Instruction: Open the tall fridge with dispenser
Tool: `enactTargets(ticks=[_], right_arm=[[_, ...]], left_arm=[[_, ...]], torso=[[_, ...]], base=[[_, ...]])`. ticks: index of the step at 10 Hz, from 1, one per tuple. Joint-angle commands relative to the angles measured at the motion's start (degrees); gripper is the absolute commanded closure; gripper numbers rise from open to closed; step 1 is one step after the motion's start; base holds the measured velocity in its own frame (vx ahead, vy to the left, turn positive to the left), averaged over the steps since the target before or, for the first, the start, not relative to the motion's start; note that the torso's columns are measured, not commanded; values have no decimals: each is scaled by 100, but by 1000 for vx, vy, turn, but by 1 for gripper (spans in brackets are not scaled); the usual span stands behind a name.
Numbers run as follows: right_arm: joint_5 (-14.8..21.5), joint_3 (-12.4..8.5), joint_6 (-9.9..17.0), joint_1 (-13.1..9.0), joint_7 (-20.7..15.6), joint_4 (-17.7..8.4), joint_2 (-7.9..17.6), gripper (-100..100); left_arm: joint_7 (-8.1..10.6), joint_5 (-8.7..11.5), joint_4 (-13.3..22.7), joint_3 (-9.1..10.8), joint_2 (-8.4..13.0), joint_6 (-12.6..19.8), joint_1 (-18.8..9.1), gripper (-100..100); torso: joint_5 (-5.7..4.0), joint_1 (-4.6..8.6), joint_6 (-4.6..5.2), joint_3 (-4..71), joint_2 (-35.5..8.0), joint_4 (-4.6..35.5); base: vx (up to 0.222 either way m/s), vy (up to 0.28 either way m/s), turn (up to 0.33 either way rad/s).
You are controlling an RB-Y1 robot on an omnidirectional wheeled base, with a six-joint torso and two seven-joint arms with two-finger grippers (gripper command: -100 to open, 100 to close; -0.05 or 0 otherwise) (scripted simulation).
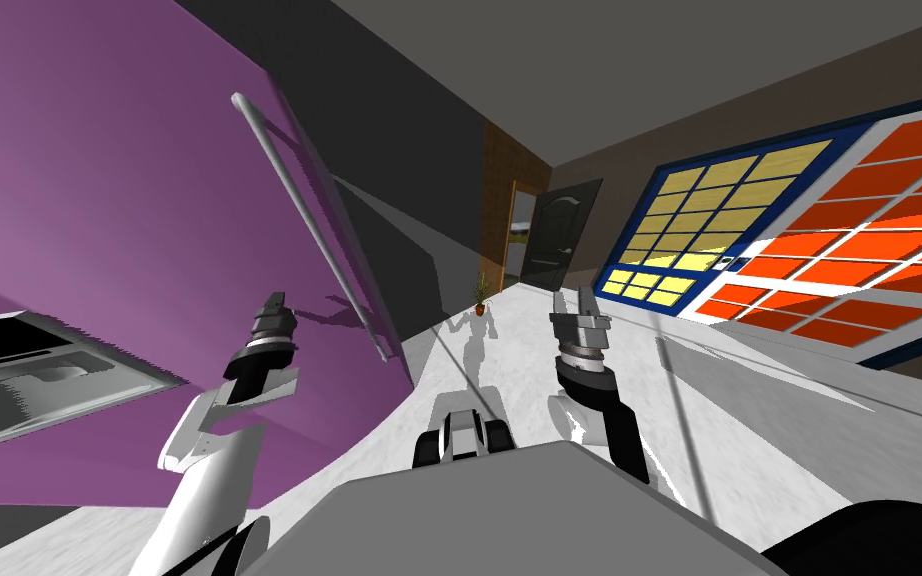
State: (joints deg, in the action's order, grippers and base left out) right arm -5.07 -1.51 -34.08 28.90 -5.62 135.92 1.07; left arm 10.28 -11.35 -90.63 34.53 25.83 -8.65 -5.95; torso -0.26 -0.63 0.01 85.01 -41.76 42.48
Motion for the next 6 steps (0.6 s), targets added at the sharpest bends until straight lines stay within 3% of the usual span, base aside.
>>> enactTargets(ticks=[1, 2, 4, 5, 6], right_arm=[[0, 0, 0, 0, 0, 0, 0, 0], [0, 0, 0, 0, 0, 0, 0, 0], [0, -1, 0, 1, 0, 0, 1, 0], [0, -1, 0, 0, 0, 0, 1, 0], [0, 0, 0, 0, 0, 0, 0, 0]], left_arm=[[87, -87, 203, 332, 199, 203, -325, -100], [172, -153, 470, 510, 333, 353, -493, -100], [172, -153, 482, 547, 333, 353, -578, -100], [259, -210, 717, 748, 463, 505, -782, -100], [259, -210, 761, 748, 463, 505, -829, -100]], torso=[[-11, 1, 7, 6, 6, 7], [-15, 9, 3, -1, -5, 9], [3, 6, -4, -11, -14, -2], [15, 1, 6, -14, -15, -9], [4, 8, 3, -5, -8, -4]], base=[[-1, -101, -32], [-17, -126, -69], [10, -53, 3], [-3, -89, -53], [-12, -97, -24]])
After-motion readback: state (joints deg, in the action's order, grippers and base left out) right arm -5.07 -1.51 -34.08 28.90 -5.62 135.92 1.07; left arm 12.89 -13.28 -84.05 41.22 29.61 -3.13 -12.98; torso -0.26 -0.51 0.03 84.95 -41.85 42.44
